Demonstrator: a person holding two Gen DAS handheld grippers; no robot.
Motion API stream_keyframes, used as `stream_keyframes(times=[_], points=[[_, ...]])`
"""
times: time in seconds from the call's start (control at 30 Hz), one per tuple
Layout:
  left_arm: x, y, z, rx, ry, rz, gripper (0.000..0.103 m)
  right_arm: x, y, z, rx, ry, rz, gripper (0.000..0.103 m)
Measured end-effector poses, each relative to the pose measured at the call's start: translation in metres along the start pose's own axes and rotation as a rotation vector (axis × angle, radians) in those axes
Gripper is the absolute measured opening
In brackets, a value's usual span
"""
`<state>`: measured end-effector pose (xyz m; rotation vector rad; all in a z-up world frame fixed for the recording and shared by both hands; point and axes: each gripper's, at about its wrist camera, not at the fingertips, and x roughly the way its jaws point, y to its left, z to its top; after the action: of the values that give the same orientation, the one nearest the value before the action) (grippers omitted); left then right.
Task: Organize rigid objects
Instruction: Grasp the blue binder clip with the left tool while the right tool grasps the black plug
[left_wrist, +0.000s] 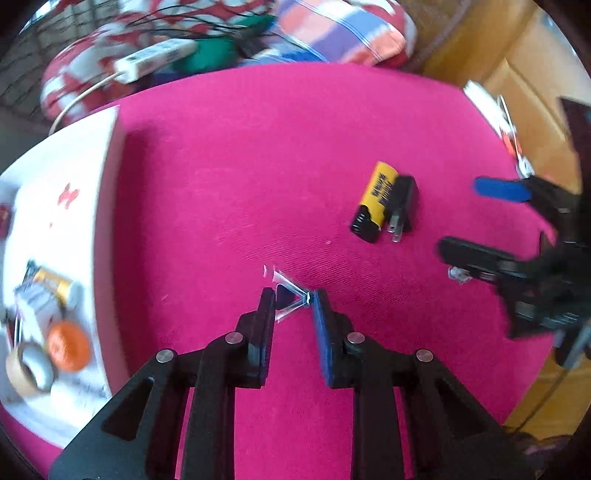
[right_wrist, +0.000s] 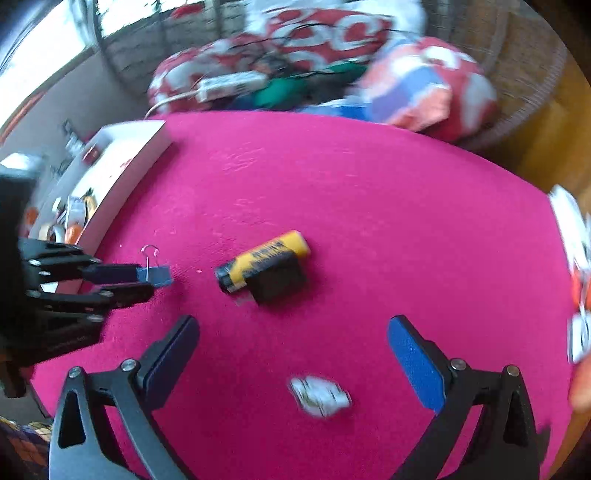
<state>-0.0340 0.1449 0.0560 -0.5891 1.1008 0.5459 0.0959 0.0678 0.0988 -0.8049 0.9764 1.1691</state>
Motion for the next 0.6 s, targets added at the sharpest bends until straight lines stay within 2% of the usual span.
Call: stream_keyframes(times=[0.2,0.27,0.37,0.53,0.6], points=[[-0.019,0.011,-0.018,-0.080,-0.016,0.013,0.019,0.031,0.012,0.012,-0.129,0.072,0.047,0.087],[-0.021,0.013,-0.023,-0.102,-0.017,0.007,0.018,0.037,0.014,0.011,-0.167,0.099,0.057,0.074],[-0.024,0.016,-0.027,-0.129,-0.022,-0.005,0.016,0.041,0.015,0.011,-0.182,0.112,0.062,0.061],[-0.023,0.018,-0.028,-0.132,-0.014,0.016,0.016,0.036,0.015,0.009,-0.169,0.105,0.088,0.060],[-0.020,0.019,-0.028,-0.129,-0.003,0.050,0.016,0.030,0.013,0.009,-0.149,0.091,0.090,0.060]])
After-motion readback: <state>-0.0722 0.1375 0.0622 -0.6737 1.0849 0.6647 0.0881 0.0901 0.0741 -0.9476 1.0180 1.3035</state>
